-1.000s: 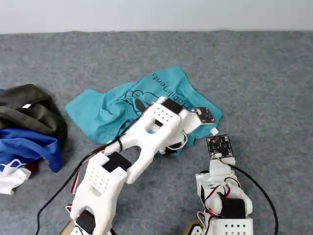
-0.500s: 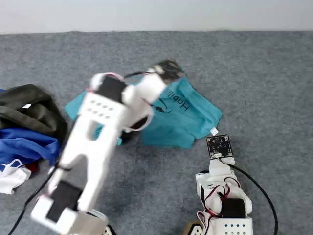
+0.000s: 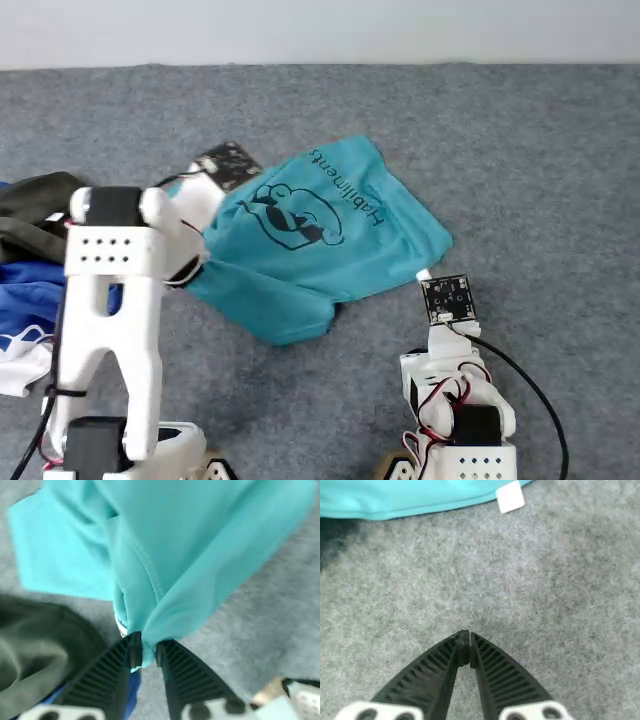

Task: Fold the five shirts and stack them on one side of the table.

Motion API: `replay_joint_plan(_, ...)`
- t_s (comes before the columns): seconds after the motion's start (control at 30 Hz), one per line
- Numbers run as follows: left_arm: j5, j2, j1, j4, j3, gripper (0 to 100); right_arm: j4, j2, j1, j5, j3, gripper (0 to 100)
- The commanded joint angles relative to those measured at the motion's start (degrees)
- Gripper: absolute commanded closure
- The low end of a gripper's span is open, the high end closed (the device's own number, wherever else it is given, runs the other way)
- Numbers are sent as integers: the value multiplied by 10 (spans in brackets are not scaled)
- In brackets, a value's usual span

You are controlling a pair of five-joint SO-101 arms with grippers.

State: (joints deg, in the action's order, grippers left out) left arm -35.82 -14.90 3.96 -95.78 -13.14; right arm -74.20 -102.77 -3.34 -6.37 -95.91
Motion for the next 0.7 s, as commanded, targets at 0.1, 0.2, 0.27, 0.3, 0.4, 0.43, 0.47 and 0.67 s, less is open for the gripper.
replay_joint_plan(0.1, -8, -25, 12, 182, -62, 987, -5, -7, -1, 4, -5, 990)
replay_joint_plan(0.2, -5, -24, 0, 289, -111, 987, -5, -7, -1, 4, -5, 990)
replay_joint_plan(0.27, 21, -24, -11, 346, -134, 987, -5, -7, -1, 4, -5, 990)
replay_joint_plan(0.3, 39, -24, -16, 368, -141, 987, -5, -7, -1, 4, -5, 990)
replay_joint_plan(0.4, 81, -24, -40, 411, -150, 987, -5, -7, -1, 4, -5, 990)
replay_joint_plan(0.43, 91, -24, -49, 418, -151, 987, -5, -7, -1, 4, -5, 990)
replay_joint_plan(0.47, 99, -24, -61, 425, -151, 987, -5, -7, -1, 4, -5, 990)
replay_joint_plan(0.67, 145, 11, -121, 466, -142, 987, -5, -7, -1, 4, -5, 990)
